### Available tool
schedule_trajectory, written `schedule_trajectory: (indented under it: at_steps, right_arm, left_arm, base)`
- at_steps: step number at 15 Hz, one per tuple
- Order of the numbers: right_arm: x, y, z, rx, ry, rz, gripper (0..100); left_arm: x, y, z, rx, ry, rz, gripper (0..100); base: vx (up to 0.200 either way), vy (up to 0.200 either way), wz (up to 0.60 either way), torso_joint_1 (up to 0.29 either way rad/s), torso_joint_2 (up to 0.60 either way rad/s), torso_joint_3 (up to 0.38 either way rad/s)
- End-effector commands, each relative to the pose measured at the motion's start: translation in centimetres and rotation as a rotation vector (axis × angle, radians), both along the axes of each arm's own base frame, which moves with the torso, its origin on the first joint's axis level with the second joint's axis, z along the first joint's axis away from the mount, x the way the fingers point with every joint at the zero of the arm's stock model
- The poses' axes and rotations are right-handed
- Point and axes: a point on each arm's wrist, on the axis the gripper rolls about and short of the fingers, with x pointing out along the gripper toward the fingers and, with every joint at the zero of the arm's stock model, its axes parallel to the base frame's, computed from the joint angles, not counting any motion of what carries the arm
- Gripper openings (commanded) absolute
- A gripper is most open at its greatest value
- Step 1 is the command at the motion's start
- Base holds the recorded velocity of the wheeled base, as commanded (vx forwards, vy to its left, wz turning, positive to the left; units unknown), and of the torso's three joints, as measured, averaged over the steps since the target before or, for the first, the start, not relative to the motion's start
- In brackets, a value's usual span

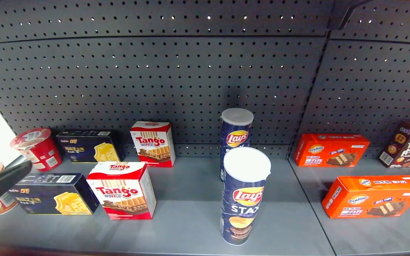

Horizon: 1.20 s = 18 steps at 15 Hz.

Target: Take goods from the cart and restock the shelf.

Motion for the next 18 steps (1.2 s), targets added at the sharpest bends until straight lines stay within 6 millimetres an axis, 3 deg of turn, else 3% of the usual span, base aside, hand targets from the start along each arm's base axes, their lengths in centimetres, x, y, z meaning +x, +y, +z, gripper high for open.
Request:
schedule_trajectory:
  at_steps: [1, 2, 5, 9, 18]
  right_arm:
    - [5.6, 3.1, 0.0, -0.098, 0.111, 0.177, 100]
    - [6.7, 4.9, -0.7, -0.126, 0.135, 0.229, 100]
    - [8.0, 7.4, -1.7, -0.159, 0.174, 0.326, 100]
    - [8.4, 9.9, -3.0, -0.222, 0.236, 0.382, 100]
    - [13.0, 13.8, -5.5, -0.226, 0.236, 0.327, 100]
  left_arm:
    - [3.3, -0.5, -1.5, 0.037, 0.099, -0.018, 100]
    - [3.9, -0.5, -2.3, 0.039, 0.115, -0.026, 100]
    - [4.2, -0.6, -2.7, 0.035, 0.113, -0.055, 100]
    - [4.3, -0.7, -2.6, 0.036, 0.118, -0.057, 100]
    - [4.4, -0.6, -3.1, 0.03, 0.132, -0.044, 100]
  base:
    - [0.0, 0.0, 0.0, 0.0, 0.0, 0.0]
    - [0.0, 0.0, 0.0, 0.0, 0.0, 0.0]
    - [0.0, 0.0, 0.0, 0.0, 0.0, 0.0]
    - [0.0, 0.0, 0.0, 0.0, 0.0, 0.0]
    - [0.0, 0.0, 0.0, 0.0, 0.0, 0.0]
